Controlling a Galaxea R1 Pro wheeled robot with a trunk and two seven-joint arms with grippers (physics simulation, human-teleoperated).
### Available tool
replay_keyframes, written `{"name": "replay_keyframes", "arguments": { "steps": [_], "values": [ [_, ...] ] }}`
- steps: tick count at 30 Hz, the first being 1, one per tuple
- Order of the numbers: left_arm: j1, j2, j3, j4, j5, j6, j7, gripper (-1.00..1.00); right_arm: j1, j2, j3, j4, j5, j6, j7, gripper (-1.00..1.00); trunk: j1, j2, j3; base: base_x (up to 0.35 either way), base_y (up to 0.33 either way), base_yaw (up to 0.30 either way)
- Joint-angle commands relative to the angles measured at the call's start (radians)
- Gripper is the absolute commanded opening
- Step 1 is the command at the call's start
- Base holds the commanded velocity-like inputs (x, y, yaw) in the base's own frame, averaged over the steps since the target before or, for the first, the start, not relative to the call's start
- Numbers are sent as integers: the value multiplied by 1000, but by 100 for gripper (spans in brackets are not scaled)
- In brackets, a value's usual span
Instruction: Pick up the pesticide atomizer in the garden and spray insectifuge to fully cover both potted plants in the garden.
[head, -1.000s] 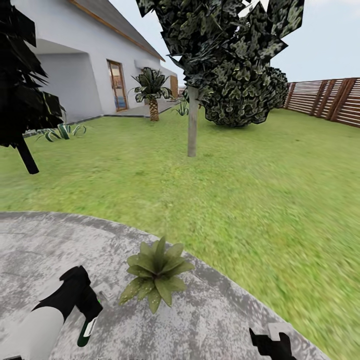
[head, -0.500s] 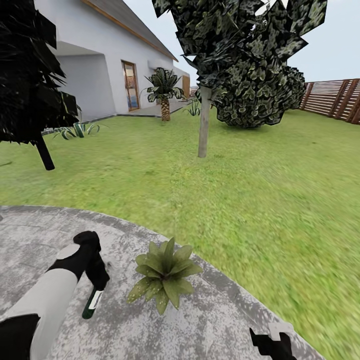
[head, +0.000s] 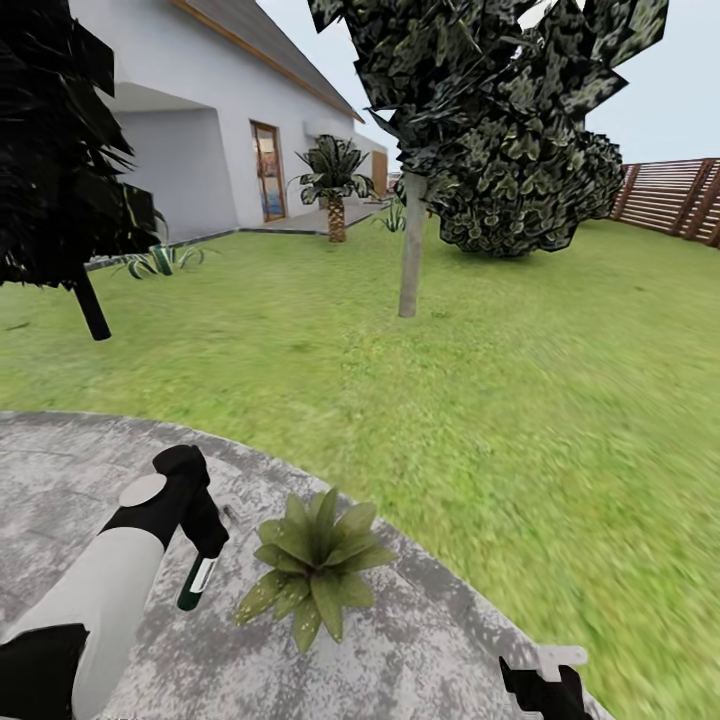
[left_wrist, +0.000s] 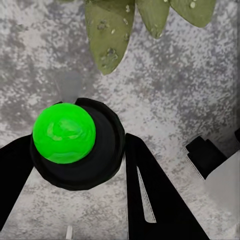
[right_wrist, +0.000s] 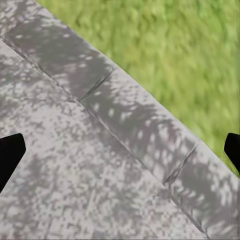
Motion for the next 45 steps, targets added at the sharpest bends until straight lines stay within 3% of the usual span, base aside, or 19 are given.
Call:
{"name": "replay_keyframes", "arguments": {
  "steps": [1, 12, 14, 20, 34, 45],
  "values": [
    [-1, -1, 3, -1, -9, 11, -9, -100, -1, 1, -9, -1, 5, -4, 8, 100, 0, 0, -1, 60, -267, 236],
    [-3, -8, 0, -2, -10, 9, -30, -100, -1, 1, -9, -1, 5, -4, 8, 100, 0, 0, -1, -82, -153, 274],
    [-4, -24, -22, -5, -27, 9, -68, -100, -1, 1, -9, -1, 5, -4, 8, 100, 0, 0, -1, -5, -4, 279],
    [-15, -36, -50, -6, -64, 11, -71, -100, -1, 1, -7, -3, 5, -5, 9, 100, 0, 0, -1, 125, -1, 119],
    [-13, -37, -49, -5, -65, 11, -71, -100, -1, 2, -7, -3, 5, -5, 9, 100, 0, 0, -1, 53, -196, 9],
    [-15, -37, -49, -5, -66, 11, -71, -100, -1, 2, -7, -2, 5, -5, 9, 100, 0, 0, -1, 43, -257, 260]
  ]
}}
